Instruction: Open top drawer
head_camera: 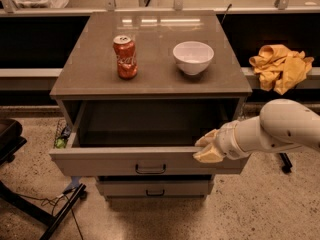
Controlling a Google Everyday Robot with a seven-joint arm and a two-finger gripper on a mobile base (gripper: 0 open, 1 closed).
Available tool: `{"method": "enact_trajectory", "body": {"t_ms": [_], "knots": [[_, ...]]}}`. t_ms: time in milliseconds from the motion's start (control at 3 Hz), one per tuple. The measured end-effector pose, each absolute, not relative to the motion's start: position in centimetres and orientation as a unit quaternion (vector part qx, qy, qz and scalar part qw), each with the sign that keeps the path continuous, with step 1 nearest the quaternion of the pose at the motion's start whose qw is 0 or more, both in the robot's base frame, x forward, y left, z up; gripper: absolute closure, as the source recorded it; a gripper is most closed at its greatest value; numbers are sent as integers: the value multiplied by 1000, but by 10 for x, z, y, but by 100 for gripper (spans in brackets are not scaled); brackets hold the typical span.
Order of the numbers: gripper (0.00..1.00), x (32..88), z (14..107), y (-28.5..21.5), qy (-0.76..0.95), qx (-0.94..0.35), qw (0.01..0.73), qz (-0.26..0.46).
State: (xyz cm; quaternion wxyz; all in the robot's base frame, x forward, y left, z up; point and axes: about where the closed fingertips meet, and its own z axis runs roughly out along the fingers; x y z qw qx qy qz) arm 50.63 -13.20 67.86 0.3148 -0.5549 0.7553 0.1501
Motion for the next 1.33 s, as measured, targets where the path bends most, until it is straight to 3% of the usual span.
{"method": "enact_trajectory", "body": {"t_ms": [1000, 1333], "knots": [[100, 438, 696, -143, 766, -554, 276, 172], [100, 441, 701, -142, 764, -557, 276, 170]]}}
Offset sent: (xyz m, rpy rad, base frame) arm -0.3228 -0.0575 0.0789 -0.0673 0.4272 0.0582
